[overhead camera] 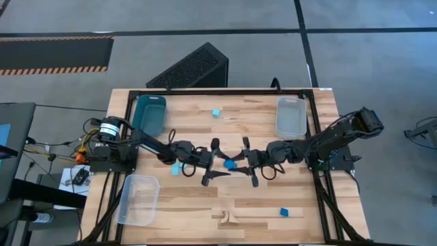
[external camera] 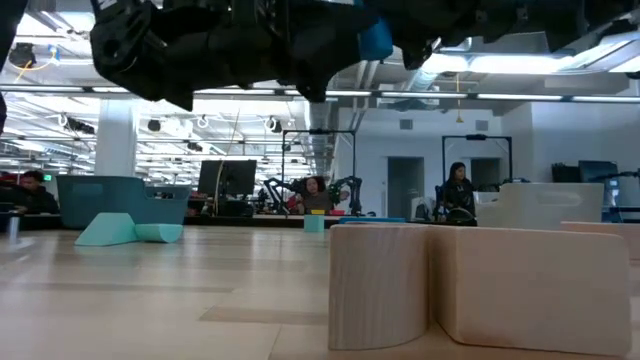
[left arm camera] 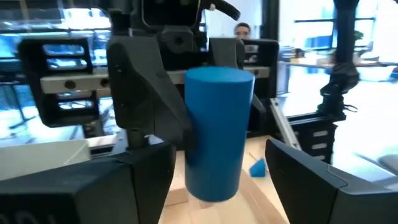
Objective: Sort & place blocks by color
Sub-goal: Put the top right blue block into the blue bin
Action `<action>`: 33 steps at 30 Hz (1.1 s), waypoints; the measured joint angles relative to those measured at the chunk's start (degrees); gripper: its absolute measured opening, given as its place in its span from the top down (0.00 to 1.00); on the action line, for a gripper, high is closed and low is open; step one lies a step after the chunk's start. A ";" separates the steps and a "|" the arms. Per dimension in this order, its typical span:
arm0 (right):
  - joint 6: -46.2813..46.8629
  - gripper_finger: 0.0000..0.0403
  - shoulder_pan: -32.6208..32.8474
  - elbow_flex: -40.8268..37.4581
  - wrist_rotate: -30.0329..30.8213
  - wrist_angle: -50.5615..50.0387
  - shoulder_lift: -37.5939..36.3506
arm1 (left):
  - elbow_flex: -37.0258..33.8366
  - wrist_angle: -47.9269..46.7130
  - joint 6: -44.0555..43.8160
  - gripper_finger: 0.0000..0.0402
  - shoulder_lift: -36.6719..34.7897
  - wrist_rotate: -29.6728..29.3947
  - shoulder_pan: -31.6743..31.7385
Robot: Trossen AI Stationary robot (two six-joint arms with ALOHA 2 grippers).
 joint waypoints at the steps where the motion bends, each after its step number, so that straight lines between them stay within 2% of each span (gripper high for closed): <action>1: 0.00 0.65 0.00 0.00 -0.06 0.01 0.00 | 0.38 -0.58 -0.03 0.40 0.00 0.53 0.05; 5: 0.09 0.65 0.25 0.00 -0.21 1.39 0.00 | 1.75 -3.45 0.80 0.46 0.00 2.18 0.06; 10: 0.13 0.64 0.52 0.00 -0.85 1.77 0.00 | 3.09 -5.36 0.87 0.60 0.00 5.84 0.15; 15: 0.15 0.64 0.59 0.02 -1.66 1.77 0.00 | 3.32 -5.52 0.62 0.74 0.00 6.85 0.18; 22: 0.16 0.63 0.55 0.02 -2.01 1.70 -0.02 | 3.32 -5.49 -0.05 0.75 0.00 7.43 0.62; 27: -0.21 0.57 0.50 0.00 -1.05 0.79 -0.25 | 3.32 -6.89 -1.90 0.73 0.00 3.82 0.49; 30: -0.81 0.52 0.46 -0.02 2.97 -0.18 -1.61 | 3.32 -10.14 -4.11 0.74 0.00 0.42 0.70; 33: -1.30 0.49 0.68 0.00 11.16 -3.85 -3.28 | 3.30 -15.49 -4.76 0.74 -1.13 -5.10 0.84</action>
